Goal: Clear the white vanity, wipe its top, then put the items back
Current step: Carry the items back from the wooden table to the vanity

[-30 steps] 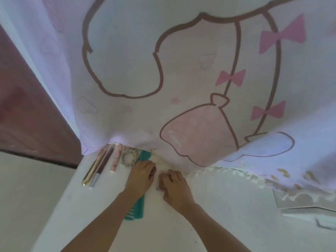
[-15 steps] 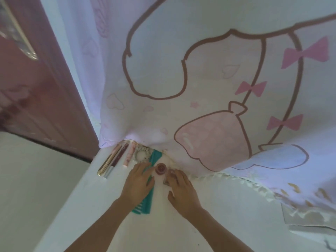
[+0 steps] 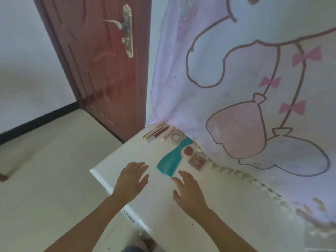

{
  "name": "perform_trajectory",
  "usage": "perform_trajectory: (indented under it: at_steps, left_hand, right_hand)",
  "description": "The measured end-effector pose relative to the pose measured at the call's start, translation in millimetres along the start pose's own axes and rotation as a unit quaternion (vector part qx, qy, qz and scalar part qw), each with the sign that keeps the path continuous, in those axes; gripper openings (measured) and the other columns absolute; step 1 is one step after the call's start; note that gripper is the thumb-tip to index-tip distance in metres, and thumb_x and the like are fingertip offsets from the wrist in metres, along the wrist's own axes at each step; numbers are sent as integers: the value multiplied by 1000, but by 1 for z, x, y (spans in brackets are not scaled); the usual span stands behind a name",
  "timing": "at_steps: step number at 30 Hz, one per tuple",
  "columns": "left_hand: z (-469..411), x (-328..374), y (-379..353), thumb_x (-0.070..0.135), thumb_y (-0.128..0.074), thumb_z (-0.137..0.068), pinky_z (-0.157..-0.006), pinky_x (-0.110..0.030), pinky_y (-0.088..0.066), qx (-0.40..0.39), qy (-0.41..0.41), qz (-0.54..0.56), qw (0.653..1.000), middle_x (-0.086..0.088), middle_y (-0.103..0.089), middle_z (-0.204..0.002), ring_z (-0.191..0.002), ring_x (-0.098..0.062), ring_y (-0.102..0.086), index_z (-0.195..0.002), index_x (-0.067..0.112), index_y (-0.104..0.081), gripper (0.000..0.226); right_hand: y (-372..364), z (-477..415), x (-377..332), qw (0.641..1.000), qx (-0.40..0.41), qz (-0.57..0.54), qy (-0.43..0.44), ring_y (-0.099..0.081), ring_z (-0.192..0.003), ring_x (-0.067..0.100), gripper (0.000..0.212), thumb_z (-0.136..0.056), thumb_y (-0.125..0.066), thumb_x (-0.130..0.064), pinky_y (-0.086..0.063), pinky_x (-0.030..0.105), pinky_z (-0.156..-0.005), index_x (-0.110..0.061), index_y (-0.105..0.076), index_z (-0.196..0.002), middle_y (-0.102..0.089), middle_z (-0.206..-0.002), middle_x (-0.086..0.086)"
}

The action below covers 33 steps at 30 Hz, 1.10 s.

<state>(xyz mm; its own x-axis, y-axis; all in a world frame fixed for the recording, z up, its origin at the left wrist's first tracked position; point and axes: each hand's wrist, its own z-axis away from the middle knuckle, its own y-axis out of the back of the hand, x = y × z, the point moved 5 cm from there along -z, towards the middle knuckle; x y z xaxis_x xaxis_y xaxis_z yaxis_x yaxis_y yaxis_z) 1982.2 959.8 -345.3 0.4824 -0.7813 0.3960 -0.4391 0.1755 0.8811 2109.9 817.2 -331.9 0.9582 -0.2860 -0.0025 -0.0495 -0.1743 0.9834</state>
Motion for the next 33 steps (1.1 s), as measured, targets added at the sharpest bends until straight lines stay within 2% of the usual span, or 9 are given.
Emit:
perform_trajectory:
  at_steps: [5, 10, 15, 18, 21, 25, 27, 29, 33]
  left_hand:
    - [85, -8, 41, 49, -8, -96, -71, -32, -54, 1, 54, -52, 997, 0, -71, -98, -99, -13, -44, -98, 16, -69, 70]
    - [130, -20, 99, 50, -9, -96, -70, -39, -53, 59, 104, -84, 989, -5, -70, -99, -100, -18, -44, -110, 20, -49, 52]
    - [172, -40, 158, 48, -22, -94, -75, -46, -51, 72, 172, -115, 976, -8, -68, -108, -108, -23, -44, -113, 12, -61, 56]
    - [210, -57, 198, 46, -30, -85, -88, -47, -46, 95, 233, -130, 959, -6, -63, -119, -116, -30, -53, -119, 12, -59, 56]
    - [253, -79, 245, 51, -23, -83, -98, -45, -37, 131, 293, -134, 938, -5, -57, -128, -124, -29, -45, -127, 13, -53, 65]
    - [320, -111, 313, 35, -48, -89, -100, -48, -35, 229, 357, -142, 894, -10, -57, -127, -124, -31, -44, -125, 9, -54, 44]
    - [352, -128, 345, 21, -57, -89, -103, -50, -33, 271, 387, -130, 872, -11, -55, -129, -126, -32, -41, -126, 8, -53, 40]
    - [382, -141, 375, 19, -57, -88, -106, -48, -30, 295, 401, -130, 857, -10, -52, -132, -129, -30, -36, -129, 8, -50, 43]
    - [439, -170, 435, 24, -50, -92, -108, -41, -24, 313, 422, -159, 836, -5, -46, -138, -133, -23, -28, -134, 13, -43, 44]
  right_hand:
    - [-2, 32, -56, 997, -25, -41, 66, -68, -88, 15, 48, -39, -86, -40, -54, 23, -68, -28, -70, -83, -70, -94, 0]
    - [19, 23, -111, 988, -2, -65, 138, -68, -88, 16, 45, -42, -86, -38, -54, 24, -68, -26, -70, -82, -70, -93, 0]
    - [46, 3, -173, 973, 23, -95, 210, -67, -86, 16, 31, -53, -75, -35, -53, 22, -65, -25, -70, -82, -68, -90, -2]
    - [62, -14, -225, 958, 40, -124, 256, -64, -86, 17, 24, -62, -54, -31, -51, 21, -64, -23, -68, -79, -65, -85, -2]
    - [83, -25, -290, 935, 62, -137, 320, -49, -95, 16, 34, -67, -39, -32, -51, 22, -70, -20, -68, -81, -63, -87, 0]
    - [125, -27, -385, 906, 49, -140, 397, -61, -87, 20, 23, -65, -54, -30, -51, 21, -68, -18, -68, -79, -64, -86, 2]
    - [142, -26, -432, 892, 31, -149, 426, -58, -106, 29, 28, -76, -60, -22, -48, 30, -85, -10, -66, -100, -61, -110, 13]
    - [159, -25, -476, 885, 1, -133, 446, -34, -131, 27, 38, -92, -50, -21, -30, 34, -104, -8, -49, -128, -42, -137, 13]
    - [191, -24, -556, 876, 22, -143, 460, -28, -132, 22, 39, -95, -43, -23, -24, 31, -103, -11, -45, -132, -40, -139, 8]
